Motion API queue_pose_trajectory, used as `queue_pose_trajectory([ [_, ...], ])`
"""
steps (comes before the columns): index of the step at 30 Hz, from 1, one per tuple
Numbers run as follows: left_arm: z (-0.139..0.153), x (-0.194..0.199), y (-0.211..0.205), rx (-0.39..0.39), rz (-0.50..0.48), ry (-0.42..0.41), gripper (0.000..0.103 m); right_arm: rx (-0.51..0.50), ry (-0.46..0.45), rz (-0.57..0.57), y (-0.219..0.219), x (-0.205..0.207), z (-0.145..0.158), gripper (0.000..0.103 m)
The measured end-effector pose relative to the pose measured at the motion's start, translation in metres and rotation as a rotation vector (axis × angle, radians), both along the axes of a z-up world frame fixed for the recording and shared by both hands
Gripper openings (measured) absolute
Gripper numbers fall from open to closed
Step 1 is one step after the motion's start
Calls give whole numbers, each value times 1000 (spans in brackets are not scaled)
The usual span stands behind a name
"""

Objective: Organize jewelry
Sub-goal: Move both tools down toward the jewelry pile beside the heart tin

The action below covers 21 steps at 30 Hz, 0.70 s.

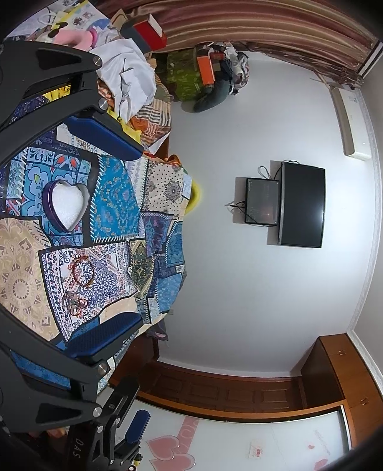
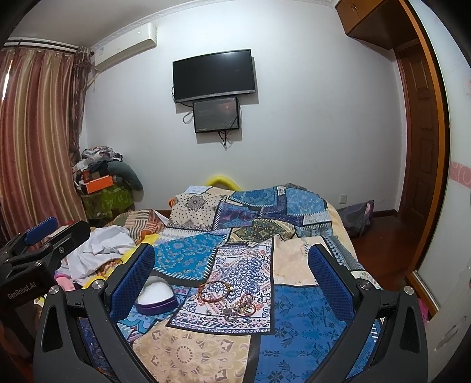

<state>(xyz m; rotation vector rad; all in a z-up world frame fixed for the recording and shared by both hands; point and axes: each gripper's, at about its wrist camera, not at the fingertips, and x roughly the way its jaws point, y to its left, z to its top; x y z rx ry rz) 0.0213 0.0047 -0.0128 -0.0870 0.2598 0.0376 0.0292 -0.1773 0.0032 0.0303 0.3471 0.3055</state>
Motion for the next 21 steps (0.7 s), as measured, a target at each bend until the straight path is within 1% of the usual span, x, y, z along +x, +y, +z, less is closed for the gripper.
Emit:
queue_pose_trajectory([
  [5, -12, 17, 0, -2, -8, 47, 103, -10, 36, -17, -5, 12, -11, 103],
  [10, -37, 47, -2, -7, -33, 148, 103, -51, 90, -44, -10, 28, -29, 103],
  [13, -57, 64, -4, -15, -50, 216, 103, -82, 136, -57, -14, 37, -46, 103],
  [14, -65, 72, -6, -18, -64, 246, 103, -94, 163, -57, -16, 42, -55, 103],
  [19, -98, 94, -16, -26, -118, 354, 94, -123, 238, -40, -19, 52, -76, 102],
  [21, -111, 103, -21, -30, -147, 398, 89, -136, 261, -31, -20, 55, -83, 96],
])
